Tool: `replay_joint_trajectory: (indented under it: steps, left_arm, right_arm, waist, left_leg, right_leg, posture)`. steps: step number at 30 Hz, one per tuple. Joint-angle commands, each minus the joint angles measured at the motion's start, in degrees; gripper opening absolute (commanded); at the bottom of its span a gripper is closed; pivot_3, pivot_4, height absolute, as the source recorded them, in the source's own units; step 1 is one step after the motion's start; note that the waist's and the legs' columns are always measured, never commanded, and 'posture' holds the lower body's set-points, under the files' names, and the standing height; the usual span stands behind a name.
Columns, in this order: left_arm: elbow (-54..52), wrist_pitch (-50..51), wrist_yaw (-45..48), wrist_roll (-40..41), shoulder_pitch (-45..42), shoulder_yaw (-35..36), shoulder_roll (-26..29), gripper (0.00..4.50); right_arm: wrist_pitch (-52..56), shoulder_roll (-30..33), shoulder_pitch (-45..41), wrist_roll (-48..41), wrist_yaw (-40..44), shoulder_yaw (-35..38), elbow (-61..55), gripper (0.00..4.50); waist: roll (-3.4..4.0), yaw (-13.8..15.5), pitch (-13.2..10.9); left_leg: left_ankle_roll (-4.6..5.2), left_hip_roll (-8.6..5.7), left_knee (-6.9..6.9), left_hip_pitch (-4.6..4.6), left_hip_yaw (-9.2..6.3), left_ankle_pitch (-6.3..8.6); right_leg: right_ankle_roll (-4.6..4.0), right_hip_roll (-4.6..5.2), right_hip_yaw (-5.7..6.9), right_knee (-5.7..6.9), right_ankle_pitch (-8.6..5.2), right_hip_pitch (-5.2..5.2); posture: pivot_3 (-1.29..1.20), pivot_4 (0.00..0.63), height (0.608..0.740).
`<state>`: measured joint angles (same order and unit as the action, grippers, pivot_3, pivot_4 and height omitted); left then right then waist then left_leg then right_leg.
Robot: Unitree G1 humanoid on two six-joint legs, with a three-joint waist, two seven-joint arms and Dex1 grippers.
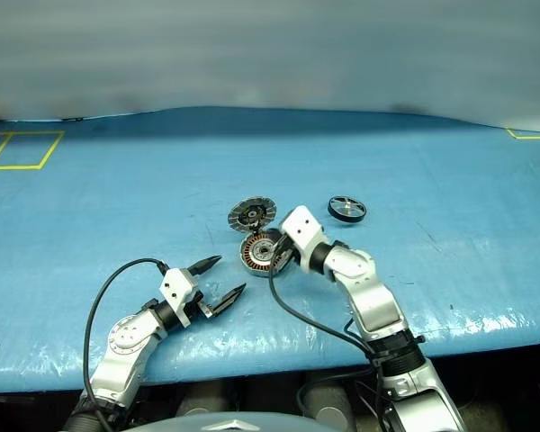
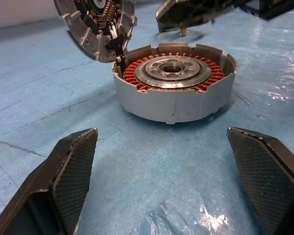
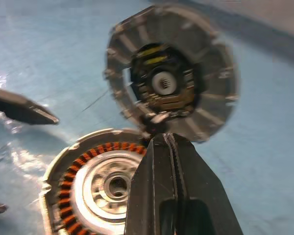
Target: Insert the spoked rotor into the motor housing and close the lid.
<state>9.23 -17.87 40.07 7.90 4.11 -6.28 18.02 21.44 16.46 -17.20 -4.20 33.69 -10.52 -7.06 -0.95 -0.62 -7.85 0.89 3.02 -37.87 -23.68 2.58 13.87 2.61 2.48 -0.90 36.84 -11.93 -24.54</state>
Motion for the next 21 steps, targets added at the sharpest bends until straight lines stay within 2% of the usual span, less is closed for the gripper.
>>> replay_joint_trajectory:
  steps: [1,2,4,8,14,21]
  left_arm:
    - [-1.1,-0.4,0.1,0.6,0.3,0.3,0.3,4.5]
    - [-1.1,-0.4,0.1,0.6,0.3,0.3,0.3,4.5]
    - [-1.0,-0.5,0.1,0.6,0.2,0.2,0.2,4.5]
    - [-0.5,-0.6,-0.1,0.3,-0.1,-0.1,-0.4,4.5]
    - [-0.4,-0.9,-0.9,-0.1,0.1,0.0,-0.9,4.5]
    - [-1.0,-1.1,-2.0,-0.4,1.2,0.6,-0.3,4.5]
  right_arm:
    - [0.9,5.9,-2.5,0.0,-1.5,7.7,-0.7,0.03]
    - [1.2,8.2,-3.2,1.6,-2.0,8.0,0.4,0.03]
    - [0.9,12.0,-5.7,4.6,-3.9,8.5,4.9,0.42]
    - [1.1,14.6,-11.5,7.5,-6.3,8.2,15.6,1.58]
    - [-0.5,11.7,-15.5,4.9,-4.7,9.0,26.0,1.58]
    - [-2.4,12.8,-16.7,8.7,-5.6,6.5,31.0,1.58]
  waist:
    - [0.04,0.1,0.0]
    - [0.08,0.0,-0.1]
    - [0.09,-0.1,-0.1]
    - [0.15,-0.5,-0.1]
    - [0.15,-0.5,-0.1]
    - [0.19,-0.6,-0.2]
  left_leg:
    - [0.0,-0.01,-0.01,0.0,0.0,0.0]
    - [0.0,-0.03,-0.02,-0.01,0.01,0.0]
    - [0.0,-0.05,0.0,0.0,0.06,0.0]
    - [0.0,0.02,0.05,0.04,0.07,0.0]
    - [0.02,0.01,0.18,0.02,0.05,0.0]
    - [0.04,-0.06,0.16,0.01,0.07,0.02]
  right_leg:
    - [0.0,0.01,0.0,-0.01,0.0,0.01]
    - [0.0,0.03,-0.01,-0.02,0.0,0.0]
    - [-0.01,0.05,-0.03,-0.02,0.01,0.0]
    - [-0.07,-0.04,-0.04,0.01,0.04,-0.04]
    - [-0.29,-0.1,-0.1,-0.02,0.13,-0.04]
    - [-0.19,-0.09,-0.21,-0.04,0.12,-0.02]
  posture:
    - [0.0,0.15,0.74]
    - [0.0,0.15,0.74]
    - [0.0,0.15,0.74]
    - [0.0,0.15,0.74]
    - [0.0,0.15,0.74]
    - [0.0,0.15,0.74]
